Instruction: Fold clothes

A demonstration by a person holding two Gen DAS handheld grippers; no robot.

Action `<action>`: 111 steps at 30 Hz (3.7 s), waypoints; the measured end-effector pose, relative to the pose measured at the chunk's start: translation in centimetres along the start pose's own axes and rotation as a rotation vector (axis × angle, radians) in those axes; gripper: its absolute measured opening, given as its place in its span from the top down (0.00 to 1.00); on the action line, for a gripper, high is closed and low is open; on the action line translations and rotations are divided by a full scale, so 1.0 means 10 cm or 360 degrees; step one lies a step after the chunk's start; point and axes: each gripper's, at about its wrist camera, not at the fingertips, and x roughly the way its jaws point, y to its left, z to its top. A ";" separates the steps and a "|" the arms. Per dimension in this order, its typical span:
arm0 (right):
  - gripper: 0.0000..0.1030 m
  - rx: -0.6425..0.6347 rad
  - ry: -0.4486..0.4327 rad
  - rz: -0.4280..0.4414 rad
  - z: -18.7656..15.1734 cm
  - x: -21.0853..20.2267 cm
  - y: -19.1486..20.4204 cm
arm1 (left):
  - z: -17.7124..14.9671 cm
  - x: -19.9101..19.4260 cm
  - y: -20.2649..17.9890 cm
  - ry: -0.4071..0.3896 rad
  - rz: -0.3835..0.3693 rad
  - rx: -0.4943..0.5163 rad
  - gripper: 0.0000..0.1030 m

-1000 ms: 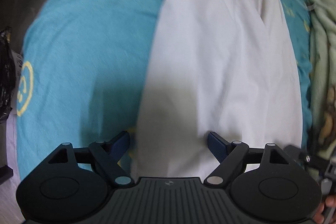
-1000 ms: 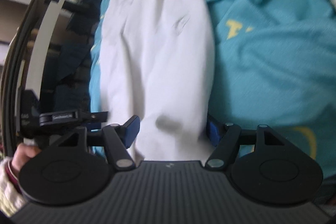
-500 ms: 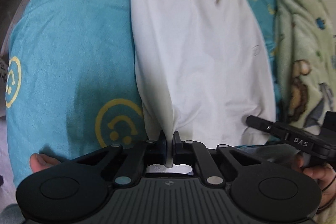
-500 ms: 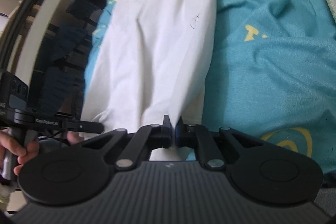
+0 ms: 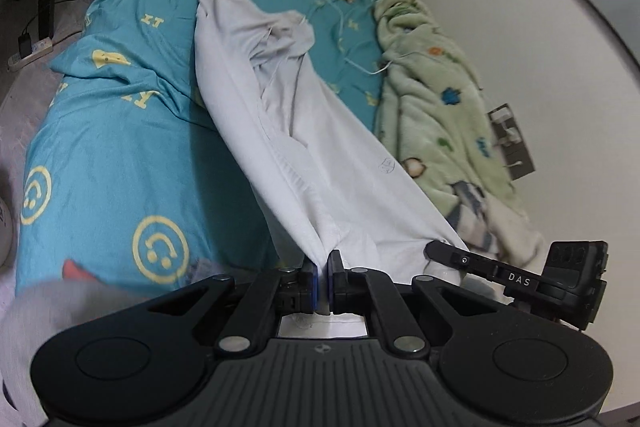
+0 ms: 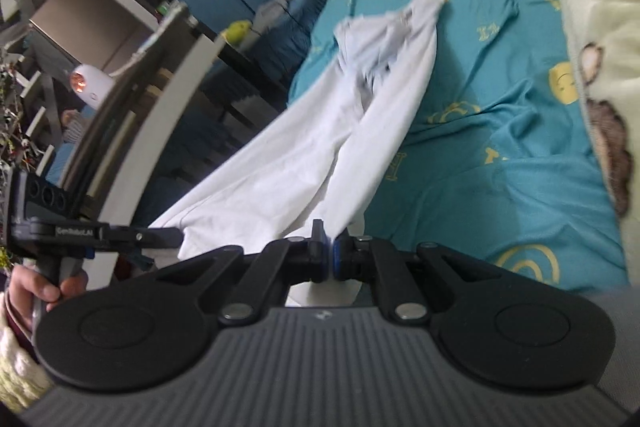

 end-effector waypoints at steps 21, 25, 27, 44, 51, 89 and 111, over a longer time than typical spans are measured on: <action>0.94 0.0049 -0.0283 0.0030 0.84 -0.03 0.09 | 0.51 0.33 0.06 -0.0375 0.0019 0.0019 0.95; 0.94 0.0097 -0.0309 0.0005 1.35 0.42 -0.07 | 1.09 0.68 0.27 -0.0453 0.0124 0.0025 0.95; 0.94 0.0119 -0.0310 -0.0019 1.57 0.68 -0.19 | 1.37 0.90 0.43 -0.0469 0.0178 0.0020 0.95; 0.93 0.0187 -0.0036 -0.0281 2.16 2.53 -1.43 | 2.16 2.84 1.41 -0.0186 0.0547 0.0083 0.94; 0.93 0.0123 -0.0027 -0.0300 2.16 2.60 -1.40 | 2.11 2.86 1.39 -0.0176 0.0579 0.0130 0.93; 0.37 0.0926 -0.0048 0.0107 0.45 1.41 -1.10 | 0.43 1.92 1.20 0.0004 0.0152 -0.0721 0.18; 0.88 0.0881 -0.0353 -0.0043 0.47 1.64 -1.27 | 0.22 2.22 1.83 -0.0312 -0.0213 -0.1329 0.62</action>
